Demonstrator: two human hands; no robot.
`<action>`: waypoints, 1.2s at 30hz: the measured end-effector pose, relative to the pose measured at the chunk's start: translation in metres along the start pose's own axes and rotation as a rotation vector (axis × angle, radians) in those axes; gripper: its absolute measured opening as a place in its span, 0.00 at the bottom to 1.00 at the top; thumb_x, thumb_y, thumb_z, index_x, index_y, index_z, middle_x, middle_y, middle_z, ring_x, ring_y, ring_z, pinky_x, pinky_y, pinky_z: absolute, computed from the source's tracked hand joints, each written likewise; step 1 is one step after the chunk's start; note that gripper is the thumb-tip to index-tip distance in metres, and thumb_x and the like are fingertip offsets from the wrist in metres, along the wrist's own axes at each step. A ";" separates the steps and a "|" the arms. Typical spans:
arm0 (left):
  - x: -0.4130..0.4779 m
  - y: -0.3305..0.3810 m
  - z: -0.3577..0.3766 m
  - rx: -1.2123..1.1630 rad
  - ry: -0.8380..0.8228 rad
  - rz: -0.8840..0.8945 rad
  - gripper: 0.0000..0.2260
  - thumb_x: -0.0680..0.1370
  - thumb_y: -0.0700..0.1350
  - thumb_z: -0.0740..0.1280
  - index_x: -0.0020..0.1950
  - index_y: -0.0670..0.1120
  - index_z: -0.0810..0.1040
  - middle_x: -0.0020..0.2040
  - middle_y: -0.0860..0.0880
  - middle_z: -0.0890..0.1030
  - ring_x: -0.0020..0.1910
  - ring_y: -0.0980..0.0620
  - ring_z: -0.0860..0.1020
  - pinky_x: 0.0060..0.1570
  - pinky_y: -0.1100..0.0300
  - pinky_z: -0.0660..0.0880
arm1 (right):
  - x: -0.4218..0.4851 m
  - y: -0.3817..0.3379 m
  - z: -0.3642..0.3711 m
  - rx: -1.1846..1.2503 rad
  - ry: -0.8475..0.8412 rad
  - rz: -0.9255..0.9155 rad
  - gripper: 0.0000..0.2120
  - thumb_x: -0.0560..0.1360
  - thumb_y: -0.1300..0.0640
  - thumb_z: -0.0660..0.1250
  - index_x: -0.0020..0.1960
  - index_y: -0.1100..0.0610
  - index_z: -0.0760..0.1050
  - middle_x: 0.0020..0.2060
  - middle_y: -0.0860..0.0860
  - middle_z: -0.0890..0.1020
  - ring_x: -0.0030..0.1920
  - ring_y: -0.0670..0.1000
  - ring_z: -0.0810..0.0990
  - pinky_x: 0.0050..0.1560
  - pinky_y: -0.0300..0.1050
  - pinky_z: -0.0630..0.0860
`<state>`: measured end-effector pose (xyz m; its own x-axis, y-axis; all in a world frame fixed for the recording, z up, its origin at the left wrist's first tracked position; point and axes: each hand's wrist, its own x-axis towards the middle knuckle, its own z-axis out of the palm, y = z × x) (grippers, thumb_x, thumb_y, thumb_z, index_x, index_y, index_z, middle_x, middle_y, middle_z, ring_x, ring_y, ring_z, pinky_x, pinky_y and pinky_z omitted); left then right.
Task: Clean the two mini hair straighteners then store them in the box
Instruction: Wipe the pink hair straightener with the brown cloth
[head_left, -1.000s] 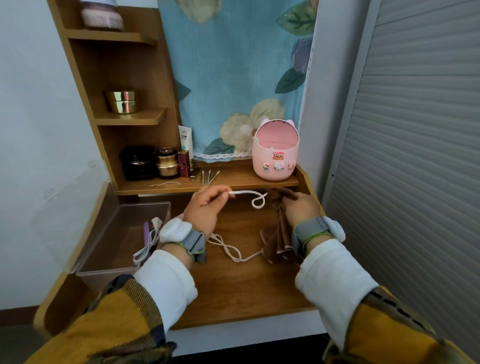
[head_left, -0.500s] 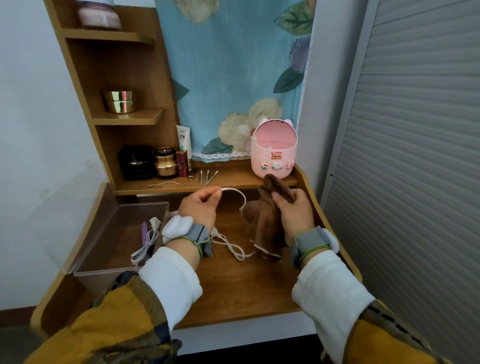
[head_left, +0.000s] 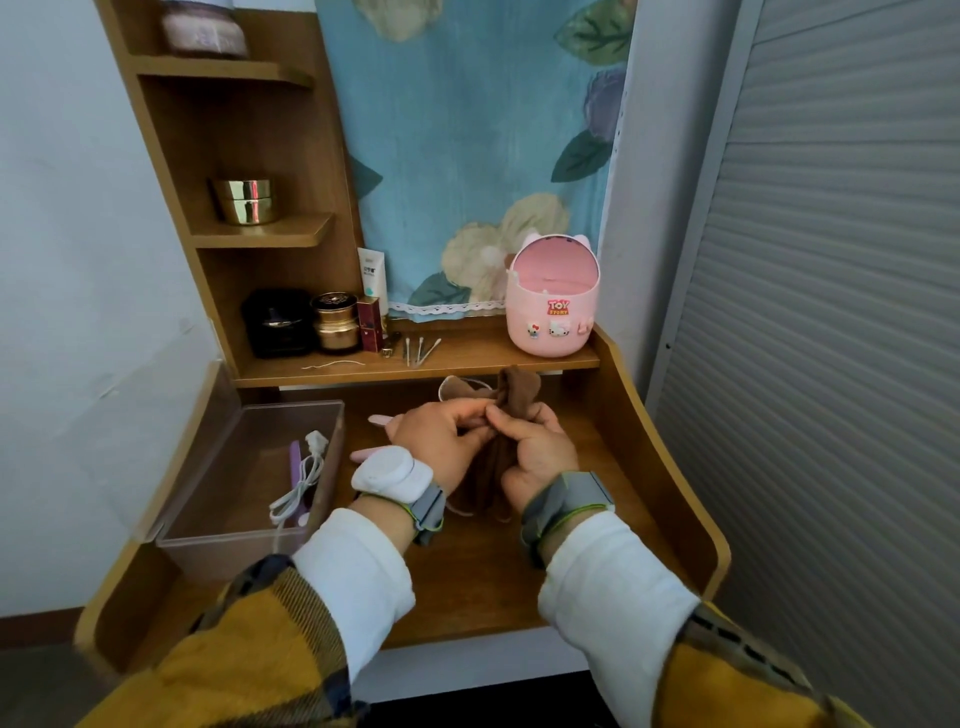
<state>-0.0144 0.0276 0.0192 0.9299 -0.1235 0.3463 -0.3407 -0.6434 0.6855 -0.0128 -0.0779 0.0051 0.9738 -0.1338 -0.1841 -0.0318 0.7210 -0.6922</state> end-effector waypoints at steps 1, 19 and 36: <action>0.000 0.001 0.000 -0.038 0.000 -0.005 0.13 0.74 0.47 0.70 0.56 0.61 0.79 0.45 0.57 0.84 0.52 0.60 0.79 0.60 0.50 0.71 | 0.000 -0.001 0.001 0.006 0.020 -0.004 0.15 0.70 0.75 0.65 0.34 0.58 0.70 0.33 0.56 0.79 0.33 0.53 0.81 0.34 0.45 0.79; 0.005 0.016 -0.006 0.007 -0.193 0.077 0.18 0.73 0.43 0.70 0.62 0.52 0.75 0.45 0.53 0.85 0.53 0.58 0.79 0.65 0.56 0.69 | 0.018 -0.029 -0.019 -0.042 0.241 -0.011 0.33 0.56 0.63 0.79 0.59 0.58 0.75 0.52 0.59 0.82 0.48 0.62 0.83 0.50 0.60 0.78; -0.002 0.023 0.014 0.079 -0.132 0.028 0.08 0.79 0.45 0.61 0.57 0.48 0.75 0.49 0.49 0.82 0.41 0.50 0.82 0.44 0.63 0.72 | -0.005 -0.035 -0.008 -0.089 0.248 -0.052 0.15 0.68 0.71 0.71 0.47 0.56 0.72 0.45 0.57 0.80 0.46 0.59 0.81 0.39 0.49 0.78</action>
<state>-0.0220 0.0022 0.0257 0.9320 -0.2369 0.2742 -0.3598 -0.6954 0.6221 -0.0182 -0.1080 0.0247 0.8899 -0.3398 -0.3043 -0.0131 0.6478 -0.7617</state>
